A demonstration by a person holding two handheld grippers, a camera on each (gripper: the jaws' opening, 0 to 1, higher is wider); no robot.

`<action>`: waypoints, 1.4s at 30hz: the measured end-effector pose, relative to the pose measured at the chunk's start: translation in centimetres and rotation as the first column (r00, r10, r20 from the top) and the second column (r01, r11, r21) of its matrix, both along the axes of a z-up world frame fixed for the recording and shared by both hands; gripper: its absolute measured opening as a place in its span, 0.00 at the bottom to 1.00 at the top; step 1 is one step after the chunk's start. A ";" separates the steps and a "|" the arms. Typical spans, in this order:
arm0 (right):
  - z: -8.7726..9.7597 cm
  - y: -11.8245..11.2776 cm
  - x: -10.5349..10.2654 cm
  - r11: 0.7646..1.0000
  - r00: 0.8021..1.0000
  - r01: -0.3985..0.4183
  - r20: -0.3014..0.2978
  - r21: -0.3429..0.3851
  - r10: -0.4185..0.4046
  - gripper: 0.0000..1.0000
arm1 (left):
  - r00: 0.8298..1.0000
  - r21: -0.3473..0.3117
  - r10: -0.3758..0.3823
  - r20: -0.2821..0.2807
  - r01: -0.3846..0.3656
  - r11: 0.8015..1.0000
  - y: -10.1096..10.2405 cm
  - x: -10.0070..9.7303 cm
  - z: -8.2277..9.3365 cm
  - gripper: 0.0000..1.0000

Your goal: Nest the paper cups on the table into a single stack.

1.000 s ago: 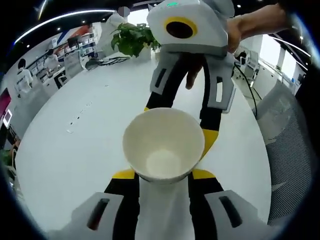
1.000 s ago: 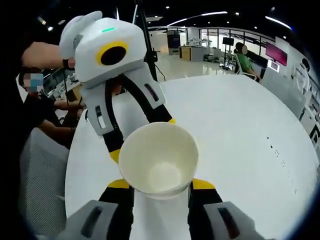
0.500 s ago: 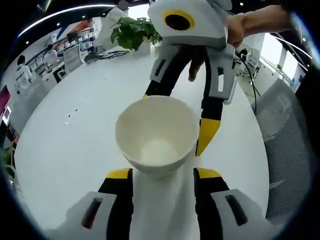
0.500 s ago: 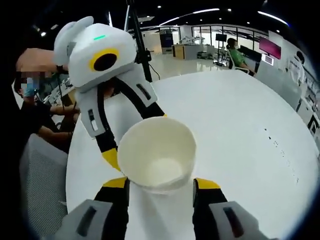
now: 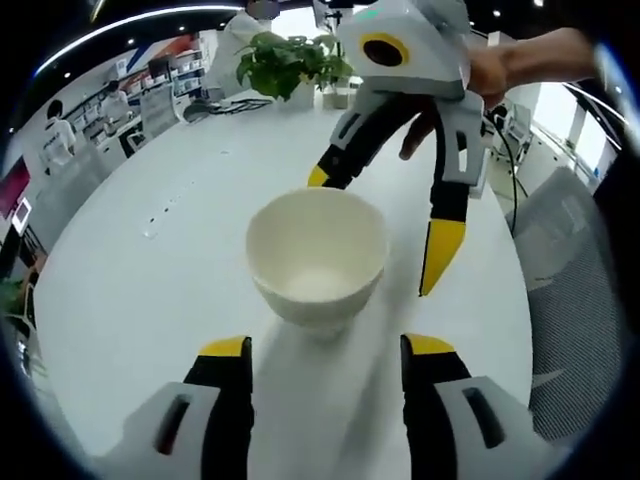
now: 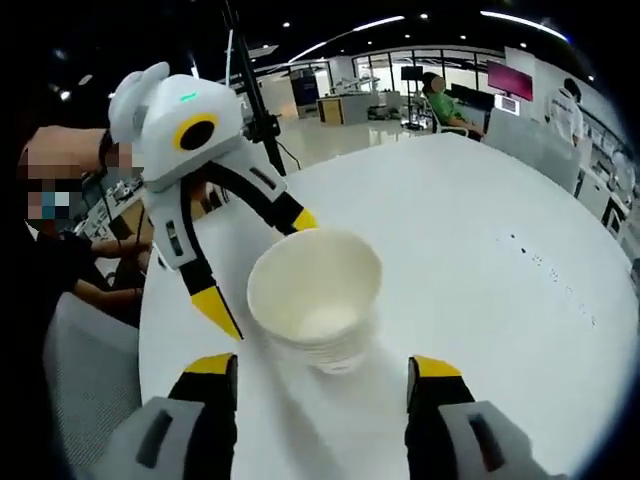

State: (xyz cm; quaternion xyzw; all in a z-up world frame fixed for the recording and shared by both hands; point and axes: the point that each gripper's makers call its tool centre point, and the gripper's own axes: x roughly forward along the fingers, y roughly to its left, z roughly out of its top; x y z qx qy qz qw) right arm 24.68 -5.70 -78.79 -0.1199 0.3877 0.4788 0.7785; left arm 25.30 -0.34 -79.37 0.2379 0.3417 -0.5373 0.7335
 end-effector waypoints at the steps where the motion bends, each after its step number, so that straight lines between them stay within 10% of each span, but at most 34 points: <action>1: -0.1 -0.1 -0.5 1.000 1.000 0.001 -0.004 -0.005 -0.001 0.71 | 1.000 -0.001 0.007 -0.001 -0.007 1.000 0.2 -0.2 0.1 0.61; 42: 4.7 -5.5 -4.8 0.984 0.983 0.169 0.068 0.063 -0.173 0.76 | 0.972 -0.088 0.216 0.094 -0.208 0.974 7.0 -4.5 5.4 0.64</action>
